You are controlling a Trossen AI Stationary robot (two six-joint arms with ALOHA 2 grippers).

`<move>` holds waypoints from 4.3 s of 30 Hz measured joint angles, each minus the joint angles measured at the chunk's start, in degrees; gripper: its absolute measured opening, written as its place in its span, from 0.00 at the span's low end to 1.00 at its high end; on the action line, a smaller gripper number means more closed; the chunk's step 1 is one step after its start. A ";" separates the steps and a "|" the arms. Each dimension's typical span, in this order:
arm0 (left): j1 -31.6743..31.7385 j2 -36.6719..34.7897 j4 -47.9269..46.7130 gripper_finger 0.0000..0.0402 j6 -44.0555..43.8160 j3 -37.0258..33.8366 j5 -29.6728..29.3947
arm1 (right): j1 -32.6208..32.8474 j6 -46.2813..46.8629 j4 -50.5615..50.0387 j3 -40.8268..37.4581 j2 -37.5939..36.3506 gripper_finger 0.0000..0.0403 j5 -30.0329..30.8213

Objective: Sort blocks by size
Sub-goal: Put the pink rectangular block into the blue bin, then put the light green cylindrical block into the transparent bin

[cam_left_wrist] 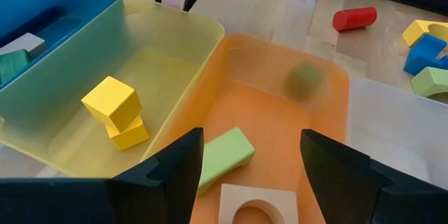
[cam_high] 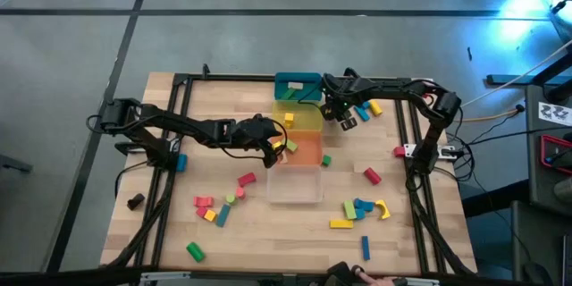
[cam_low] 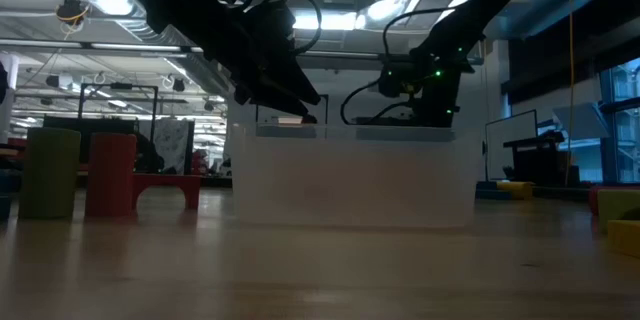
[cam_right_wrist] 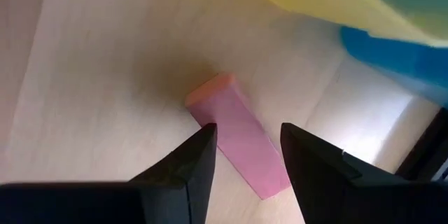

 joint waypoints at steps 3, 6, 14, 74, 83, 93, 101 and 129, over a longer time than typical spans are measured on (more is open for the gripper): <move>0.00 0.00 -0.02 0.56 0.00 0.01 0.00 | 0.00 0.02 -2.92 0.26 0.71 0.41 -0.50; 0.00 0.00 -0.05 0.56 0.00 0.01 0.00 | 0.00 0.04 -3.77 0.84 0.24 0.41 -0.99; 0.00 0.00 -0.07 0.56 0.00 -0.01 0.00 | 0.00 3.49 -5.31 0.79 0.33 0.41 -1.04; -3.41 -20.92 -34.47 0.56 -3.64 1.69 5.86 | 0.37 16.00 11.33 19.11 6.65 0.23 -8.50; -13.79 -20.90 -40.16 0.56 -16.74 1.69 16.09 | 0.37 16.00 11.31 19.11 6.60 0.23 -5.23; -23.34 -20.23 -43.11 0.56 -31.24 1.67 16.84 | 0.39 16.00 9.02 19.11 5.47 0.23 -5.10; -28.42 -15.97 -44.56 0.56 -36.15 1.67 16.85 | 0.39 16.02 6.80 19.11 -0.49 0.23 -5.72; -28.96 -7.59 -45.25 0.56 -37.48 0.95 11.46 | 0.42 22.36 -9.89 19.13 -8.30 0.23 -9.81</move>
